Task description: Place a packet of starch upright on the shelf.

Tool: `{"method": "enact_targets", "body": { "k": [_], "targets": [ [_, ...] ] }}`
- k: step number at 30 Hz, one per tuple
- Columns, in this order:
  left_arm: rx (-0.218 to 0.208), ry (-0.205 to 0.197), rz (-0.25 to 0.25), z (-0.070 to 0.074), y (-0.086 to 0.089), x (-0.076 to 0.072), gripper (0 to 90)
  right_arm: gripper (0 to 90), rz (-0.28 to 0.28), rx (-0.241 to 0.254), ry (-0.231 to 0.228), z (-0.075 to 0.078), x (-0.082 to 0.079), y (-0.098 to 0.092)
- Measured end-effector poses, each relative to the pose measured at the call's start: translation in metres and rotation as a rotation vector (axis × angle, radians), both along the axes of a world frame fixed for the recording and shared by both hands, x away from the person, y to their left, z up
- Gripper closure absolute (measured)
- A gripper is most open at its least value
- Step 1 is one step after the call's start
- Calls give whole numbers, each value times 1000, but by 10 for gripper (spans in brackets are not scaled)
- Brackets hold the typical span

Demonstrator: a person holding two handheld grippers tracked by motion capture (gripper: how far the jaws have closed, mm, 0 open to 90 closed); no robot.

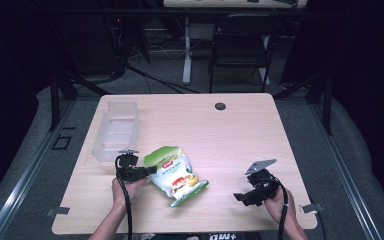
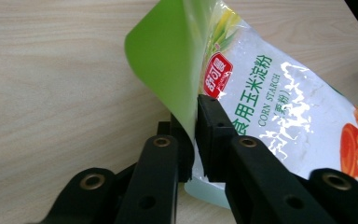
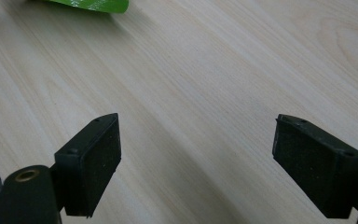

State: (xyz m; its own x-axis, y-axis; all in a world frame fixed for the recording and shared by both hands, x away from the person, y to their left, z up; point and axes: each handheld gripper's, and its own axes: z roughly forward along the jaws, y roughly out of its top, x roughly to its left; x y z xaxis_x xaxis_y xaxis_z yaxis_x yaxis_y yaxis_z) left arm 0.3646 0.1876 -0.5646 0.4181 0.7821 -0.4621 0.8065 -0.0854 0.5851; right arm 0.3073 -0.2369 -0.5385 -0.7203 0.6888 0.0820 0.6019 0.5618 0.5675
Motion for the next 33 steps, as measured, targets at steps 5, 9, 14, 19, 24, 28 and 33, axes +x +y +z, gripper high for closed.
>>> {"method": "enact_targets", "body": {
  "k": [5,9,14,19,24,28,33],
  "targets": [
    [-4,-7,-11,1,-1,0,893,148,1,-3,4,-1,1,-1],
    [-14,-19,-14,2,0,0,896,147,11,-7,8,-1,1,0],
    [-19,-43,-26,7,-1,-2,897,148,-2,-6,5,-1,2,-1],
    [-30,-70,-33,13,-2,-4,897,148,7,-10,3,-1,2,0],
    [-46,-91,-42,20,-1,-5,897,147,3,-10,8,-1,3,-1],
    [-49,-124,-58,28,-2,-7,897,148,4,-6,0,0,2,0],
    [-50,-144,-71,32,0,-8,897,148,3,-13,5,-1,4,-1]
  ]
}}
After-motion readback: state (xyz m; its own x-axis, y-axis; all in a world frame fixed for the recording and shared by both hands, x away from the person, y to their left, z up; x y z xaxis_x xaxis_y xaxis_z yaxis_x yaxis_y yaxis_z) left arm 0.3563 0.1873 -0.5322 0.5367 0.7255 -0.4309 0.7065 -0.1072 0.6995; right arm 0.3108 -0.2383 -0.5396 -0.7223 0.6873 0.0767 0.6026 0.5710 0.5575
